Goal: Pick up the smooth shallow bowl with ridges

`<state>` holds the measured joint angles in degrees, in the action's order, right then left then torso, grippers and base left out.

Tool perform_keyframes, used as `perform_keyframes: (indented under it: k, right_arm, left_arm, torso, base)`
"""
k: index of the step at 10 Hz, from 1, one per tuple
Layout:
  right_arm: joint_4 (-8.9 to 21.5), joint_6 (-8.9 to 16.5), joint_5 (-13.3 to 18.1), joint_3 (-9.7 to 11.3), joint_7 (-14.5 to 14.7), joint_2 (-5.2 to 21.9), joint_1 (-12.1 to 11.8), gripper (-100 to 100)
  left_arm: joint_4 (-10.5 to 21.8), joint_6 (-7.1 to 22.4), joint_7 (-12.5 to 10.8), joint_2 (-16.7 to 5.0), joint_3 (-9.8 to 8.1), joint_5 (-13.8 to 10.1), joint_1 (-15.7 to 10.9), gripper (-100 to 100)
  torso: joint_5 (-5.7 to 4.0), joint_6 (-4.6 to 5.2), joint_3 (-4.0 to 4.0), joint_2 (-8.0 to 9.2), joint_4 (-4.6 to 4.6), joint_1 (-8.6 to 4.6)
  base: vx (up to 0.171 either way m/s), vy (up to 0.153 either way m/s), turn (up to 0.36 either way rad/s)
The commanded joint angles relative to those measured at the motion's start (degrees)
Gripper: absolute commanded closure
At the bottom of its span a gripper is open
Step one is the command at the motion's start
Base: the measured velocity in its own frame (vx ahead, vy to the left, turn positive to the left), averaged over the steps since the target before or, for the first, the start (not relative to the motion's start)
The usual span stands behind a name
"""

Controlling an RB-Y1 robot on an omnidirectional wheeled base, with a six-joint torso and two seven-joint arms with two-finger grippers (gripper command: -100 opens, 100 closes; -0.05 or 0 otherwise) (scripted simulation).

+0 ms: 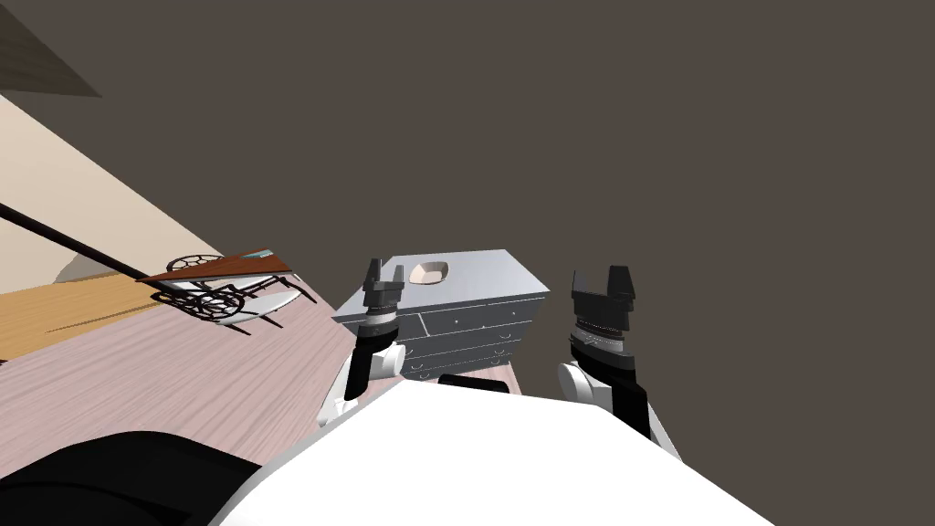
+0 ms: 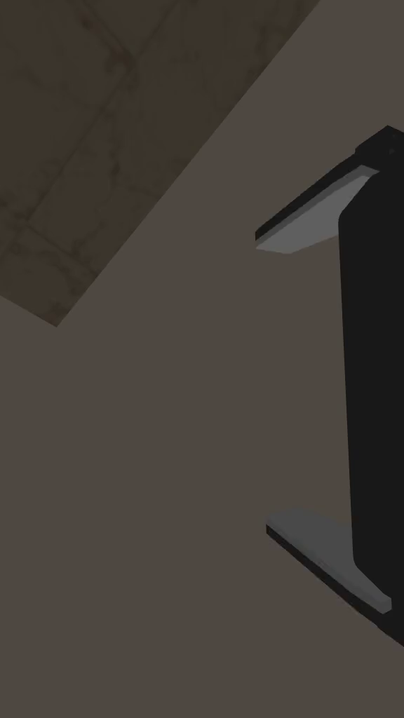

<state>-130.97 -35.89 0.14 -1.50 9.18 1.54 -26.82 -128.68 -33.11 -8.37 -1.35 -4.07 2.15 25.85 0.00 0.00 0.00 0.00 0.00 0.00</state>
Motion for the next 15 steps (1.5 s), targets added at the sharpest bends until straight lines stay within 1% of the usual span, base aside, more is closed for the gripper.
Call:
perform_keyframes:
  k: [1, 4, 5, 6, 7, 8, 9, 10, 11, 12, 13, 14, 15]
  right_arm:
    - [0.0, 0.0, 0.0, 0.0, 0.0, 0.0, 0.0, 0]
    - [0.0, 0.0, 0.0, 0.0, 0.0, 0.0, 0.0, 0]
    - [0.0, 0.0, 0.0, 0.0, 0.0, 0.0, 0.0, 0]
    - [0.0, 0.0, 0.0, 0.0, 0.0, 0.0, 0.0, 0]
    - [0.0, 0.0, 0.0, 0.0, 0.0, 0.0, 0.0, 0]
    - [0.0, 0.0, 0.0, 0.0, 0.0, 0.0, 0.0, 0]
    - [0.0, 0.0, 0.0, 0.0, 0.0, 0.0, 0.0, 0]
    - [0.0, 0.0, 0.0, 0.0, 0.0, 0.0, 0.0, 0]
    - [0.0, 0.0, 0.0, 0.0, 0.0, 0.0, 0.0, 0]
    - [0.0, 0.0, 0.0, 0.0, 0.0, 0.0, 0.0, 0]
    - [0.0, 0.0, 0.0, 0.0, 0.0, 0.0, 0.0, 0]
    - [0.0, 0.0, 0.0, 0.0, 0.0, 0.0, 0.0, 0]
    - [0.0, 0.0, 0.0, 0.0, 0.0, 0.0, 0.0, 0]
  left_arm:
    - [-0.7, 2.6, 0.7, -2.1, -0.02, -0.5, -1.0, -100]
    - [-2.3, 7.8, 2.0, -4.6, -0.12, -1.7, -3.2, -100]
    - [-2.3, 8.8, 2.0, -4.6, -0.12, -1.7, -3.2, -100]
    - [-2.9, 10.8, 2.5, -5.4, -0.19, -2.2, -4.2, -100]
    - [-2.9, 11.6, 2.5, -5.4, -0.19, -2.2, -4.2, -100]
    - [-3.6, 13.8, 3.0, -6.1, -0.28, -2.7, -5.2, -100]
    - [-3.6, 14.6, 3.0, -6.1, -0.28, -2.7, -5.2, -100]
    - [-4.3, 16.7, 3.5, -6.8, -0.40, -3.3, -6.4, -100]
    - [-4.3, 17.9, 3.5, -6.8, -0.40, -3.3, -6.4, -100]
    - [-5.1, 19.7, 4.0, -7.5, -0.55, -4.0, -7.6, -100]
    - [-5.1, 21.2, 4.0, -7.5, -0.55, -4.0, -7.6, -100]
    - [-5.9, 22.9, 4.5, -8.1, -0.74, -4.6, -8.8, -100]
    - [-5.9, 24.5, 4.5, -8.1, -0.74, -4.6, -8.8, -100]
  torso:
    - [0.00, 0.00, 0.00, 0.00, 0.00, 0.00]
    - [0.03, 0.00, 0.05, 0.08, 0.02, 0.13]
    - [0.03, 0.00, 0.04, 0.08, 0.02, 0.14]
    - [0.02, 0.00, 0.03, 0.06, 0.01, 0.09]
    - [0.02, 0.00, 0.03, 0.05, 0.01, 0.09]
    - [0.02, 0.00, 0.03, 0.04, 0.01, 0.07]
    - [0.02, 0.00, 0.03, 0.05, 0.01, 0.09]
    - [0.02, 0.00, 0.02, 0.04, 0.01, 0.07]
    - [0.02, 0.00, 0.03, 0.05, 0.01, 0.08]
    - [0.02, 0.00, 0.02, 0.04, 0.01, 0.06]
    - [0.02, 0.00, 0.02, 0.04, 0.01, 0.07]
    - [0.02, 0.00, 0.02, 0.03, 0.01, 0.06]
    - [0.02, 0.00, 0.02, 0.03, 0.01, 0.07]
  base:
    - [-0.014, 0.013, 0.067]
    - [-0.024, 0.031, 0.054]
    - [-0.014, 0.021, 0.014]
    - [-0.014, 0.021, 0.040]
    - [-0.011, 0.016, 0.019]
    - [-0.013, 0.023, 0.040]
    - [-0.011, 0.016, 0.017]
    - [-0.014, 0.020, 0.042]
    - [-0.011, 0.015, 0.015]
    - [-0.010, 0.020, 0.030]
    - [-0.008, 0.016, 0.019]
    - [-0.011, 0.019, 0.031]
    - [-0.010, 0.017, 0.015]
